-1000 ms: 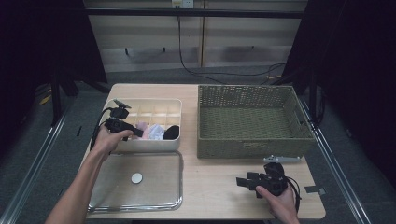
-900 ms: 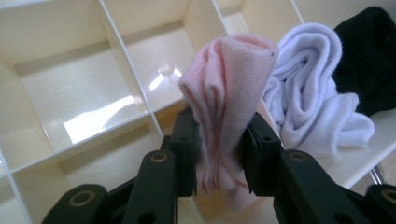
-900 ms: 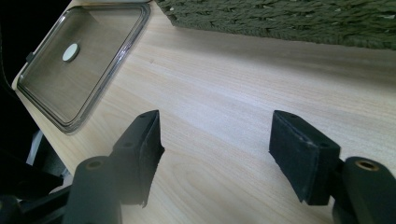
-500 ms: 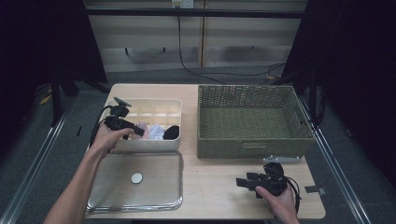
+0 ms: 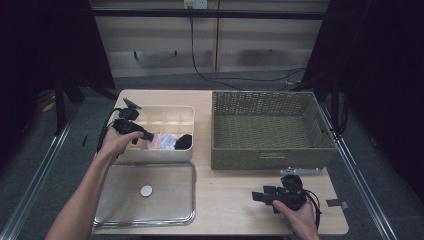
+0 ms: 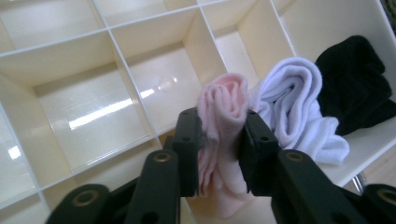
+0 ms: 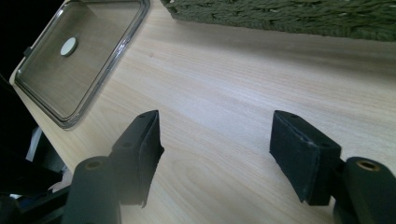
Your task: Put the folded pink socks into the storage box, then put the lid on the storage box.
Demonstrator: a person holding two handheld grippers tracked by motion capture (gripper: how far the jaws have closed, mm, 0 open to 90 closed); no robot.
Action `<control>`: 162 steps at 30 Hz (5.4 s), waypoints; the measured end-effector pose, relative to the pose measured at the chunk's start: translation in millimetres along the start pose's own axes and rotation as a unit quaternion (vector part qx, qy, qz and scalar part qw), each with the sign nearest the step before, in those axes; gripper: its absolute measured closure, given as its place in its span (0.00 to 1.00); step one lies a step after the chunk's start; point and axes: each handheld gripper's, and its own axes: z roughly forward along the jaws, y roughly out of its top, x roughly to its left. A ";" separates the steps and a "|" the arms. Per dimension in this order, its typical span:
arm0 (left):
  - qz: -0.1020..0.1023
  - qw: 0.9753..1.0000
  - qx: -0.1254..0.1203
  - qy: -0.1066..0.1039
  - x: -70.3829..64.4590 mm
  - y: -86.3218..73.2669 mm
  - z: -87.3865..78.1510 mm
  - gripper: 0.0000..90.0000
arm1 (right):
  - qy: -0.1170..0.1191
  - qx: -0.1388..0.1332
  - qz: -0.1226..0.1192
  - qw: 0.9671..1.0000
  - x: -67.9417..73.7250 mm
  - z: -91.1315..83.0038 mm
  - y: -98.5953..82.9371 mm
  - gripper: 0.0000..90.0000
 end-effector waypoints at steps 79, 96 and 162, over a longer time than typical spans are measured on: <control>0.065 0.992 -0.104 -0.025 -32.5 -67.3 -42.0 0.36 | 0.018 0.018 -0.028 0.999 23.7 35.3 16.2 0.31; 0.051 0.991 -0.119 -0.031 -27.5 -111.0 -55.4 0.41 | 0.028 -0.002 -0.049 0.998 49.0 66.6 36.1 0.40; -0.069 0.992 -0.108 -0.011 63.2 -210.1 -51.7 0.31 | 0.065 0.030 -0.021 0.997 101.9 166.1 63.7 0.31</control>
